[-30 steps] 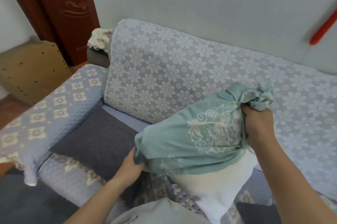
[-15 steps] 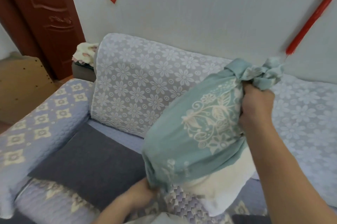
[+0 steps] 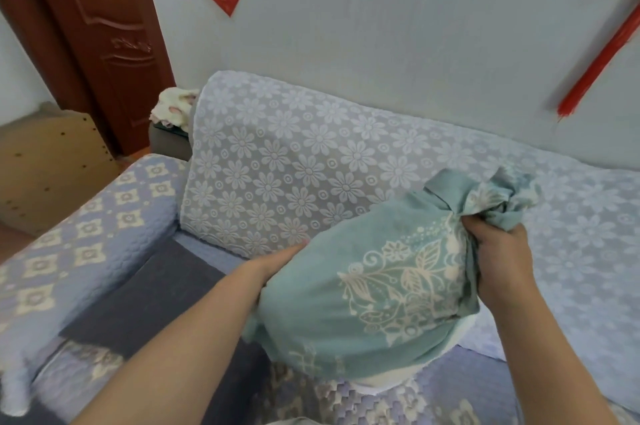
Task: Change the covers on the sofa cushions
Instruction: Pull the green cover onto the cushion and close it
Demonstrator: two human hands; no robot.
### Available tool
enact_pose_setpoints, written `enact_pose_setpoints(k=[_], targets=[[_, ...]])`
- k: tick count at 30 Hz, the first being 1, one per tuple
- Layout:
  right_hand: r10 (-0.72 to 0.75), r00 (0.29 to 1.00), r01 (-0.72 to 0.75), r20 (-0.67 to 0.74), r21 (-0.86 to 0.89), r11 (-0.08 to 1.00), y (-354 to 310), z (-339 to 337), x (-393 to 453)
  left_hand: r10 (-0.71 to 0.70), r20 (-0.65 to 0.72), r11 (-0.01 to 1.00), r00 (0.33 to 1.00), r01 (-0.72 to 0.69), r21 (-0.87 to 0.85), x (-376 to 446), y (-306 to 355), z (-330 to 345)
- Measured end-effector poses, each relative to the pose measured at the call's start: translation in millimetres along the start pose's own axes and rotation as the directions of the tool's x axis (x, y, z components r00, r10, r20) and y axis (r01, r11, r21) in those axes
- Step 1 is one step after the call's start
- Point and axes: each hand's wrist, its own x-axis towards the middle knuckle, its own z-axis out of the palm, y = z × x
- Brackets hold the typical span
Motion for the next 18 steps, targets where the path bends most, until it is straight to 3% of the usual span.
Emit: enact_pose_setpoints(k=[3,4,6,8,10,13,14,16,18], targets=[[-0.008,0.996,0.003,-0.09,-0.062,0.998,-1.9,-13.0,-0.6,0.003,0.036,0.999,0.999,-0.004,0.046,0.8,-7.0,22.5],[-0.003,0.992,-0.006,-0.126,-0.071,0.997,-1.4,-15.5,-0.4,0.041,-0.018,0.999,0.999,-0.04,0.019,1.1,-13.3,26.9],[0.014,0.979,-0.034,-0.204,-0.096,0.995,2.8,-23.1,0.4,0.147,-0.251,0.979,0.957,-0.178,-0.103,2.8,-22.1,22.0],[0.024,0.959,-0.058,-0.282,-0.113,0.992,4.7,-29.2,0.7,0.23,-0.508,0.93,0.83,-0.341,-0.135,-4.5,-16.6,0.8],[0.02,0.949,-0.057,-0.315,-0.109,0.992,3.8,-30.8,0.6,0.32,-0.67,0.84,0.67,-0.528,-0.127,-27.7,0.8,-16.3],[0.01,0.952,-0.038,-0.307,-0.086,0.996,-0.6,-19.9,-2.6,0.444,-0.715,0.491,0.54,-0.814,-0.31,-77.3,17.0,-28.8],[0.0,0.952,-0.026,-0.306,-0.079,0.997,-0.8,-15.7,-3.6,0.466,-0.737,0.46,0.49,-0.845,-0.271,-92.1,13.7,-27.7],[-0.001,0.954,-0.012,-0.299,-0.043,0.999,-2.3,-6.1,-6.6,0.501,-0.752,0.602,0.428,-0.797,-0.052,-102.4,-10.4,-23.6],[0.04,0.956,-0.032,-0.29,0.031,0.999,-5.6,2.8,-11.3,0.437,-0.749,0.79,0.498,-0.61,0.055,-91.5,-48.1,-23.1]])
